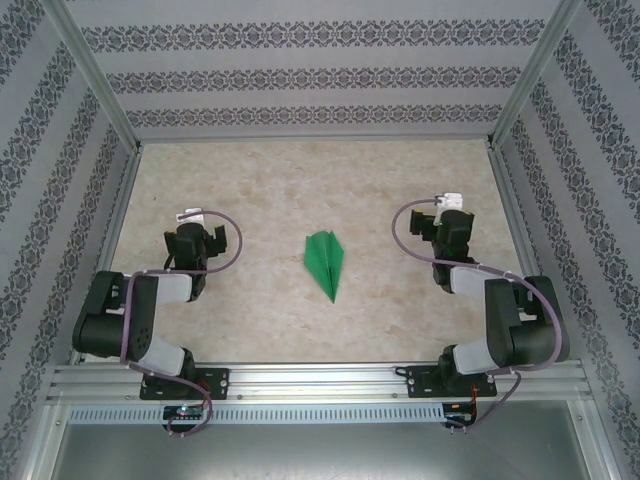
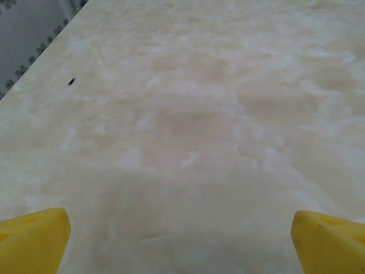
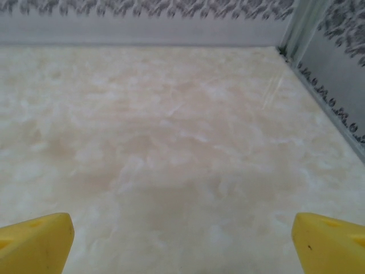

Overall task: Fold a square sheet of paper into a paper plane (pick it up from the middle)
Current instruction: Reset both arms

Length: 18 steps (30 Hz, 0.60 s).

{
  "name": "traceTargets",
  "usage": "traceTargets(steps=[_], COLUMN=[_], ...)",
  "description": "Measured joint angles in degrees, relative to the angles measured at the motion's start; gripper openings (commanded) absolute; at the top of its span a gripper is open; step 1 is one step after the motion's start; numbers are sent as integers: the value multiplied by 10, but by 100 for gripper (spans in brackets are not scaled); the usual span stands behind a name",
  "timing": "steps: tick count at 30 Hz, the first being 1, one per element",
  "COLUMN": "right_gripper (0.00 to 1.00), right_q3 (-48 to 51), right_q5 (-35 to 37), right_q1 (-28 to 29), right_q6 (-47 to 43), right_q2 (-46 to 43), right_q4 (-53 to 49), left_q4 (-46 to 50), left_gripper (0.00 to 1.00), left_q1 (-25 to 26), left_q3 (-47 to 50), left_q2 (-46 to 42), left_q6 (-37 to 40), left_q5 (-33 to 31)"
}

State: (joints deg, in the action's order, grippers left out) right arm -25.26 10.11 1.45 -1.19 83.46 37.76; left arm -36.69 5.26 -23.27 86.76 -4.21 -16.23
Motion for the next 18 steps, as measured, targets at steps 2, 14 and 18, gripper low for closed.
traceTargets(steps=[2,14,18], right_gripper=[98,98,98], right_q3=[23,33,33], right_q5=[-15,-29,-30], right_q1=[-22,-23,-23], right_q6=[3,7,7], right_q2=[24,31,31], right_q4=[54,98,99], left_q4=[-61,-100,-100], left_gripper=[100,100,100], left_q1=[0,-3,-3], left_q3=[14,13,6], left_q2=[19,24,24], left_q6=[9,33,46], left_q5=[17,57,89])
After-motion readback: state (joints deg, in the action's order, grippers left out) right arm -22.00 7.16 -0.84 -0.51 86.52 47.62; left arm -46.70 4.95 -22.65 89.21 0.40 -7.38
